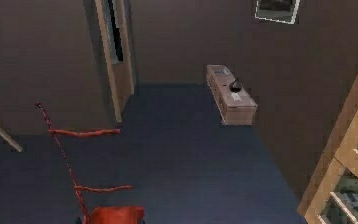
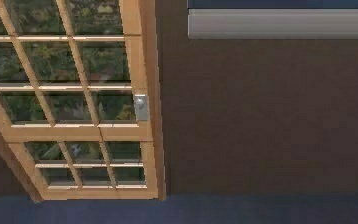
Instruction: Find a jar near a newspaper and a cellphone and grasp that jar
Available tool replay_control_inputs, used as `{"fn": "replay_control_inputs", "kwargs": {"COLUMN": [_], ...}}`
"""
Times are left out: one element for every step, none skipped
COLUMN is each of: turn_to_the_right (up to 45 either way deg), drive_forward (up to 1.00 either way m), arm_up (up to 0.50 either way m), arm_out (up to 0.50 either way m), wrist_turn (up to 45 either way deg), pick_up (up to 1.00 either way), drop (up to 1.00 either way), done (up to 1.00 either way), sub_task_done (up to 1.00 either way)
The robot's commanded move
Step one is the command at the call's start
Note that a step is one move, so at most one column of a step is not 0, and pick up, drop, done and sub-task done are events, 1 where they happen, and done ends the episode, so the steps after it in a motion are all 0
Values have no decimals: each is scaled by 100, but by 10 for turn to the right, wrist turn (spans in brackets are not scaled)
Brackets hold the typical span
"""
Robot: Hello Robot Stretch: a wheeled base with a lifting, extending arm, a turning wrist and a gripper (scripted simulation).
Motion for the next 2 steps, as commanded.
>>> {"fn": "replay_control_inputs", "kwargs": {"turn_to_the_right": [0, 60], "drive_forward": [45, 0], "arm_up": [0, 0], "arm_out": [0, 0], "wrist_turn": [0, 0], "pick_up": [0, 0], "drop": [0, 0], "done": [0, 0], "sub_task_done": [0, 0]}}
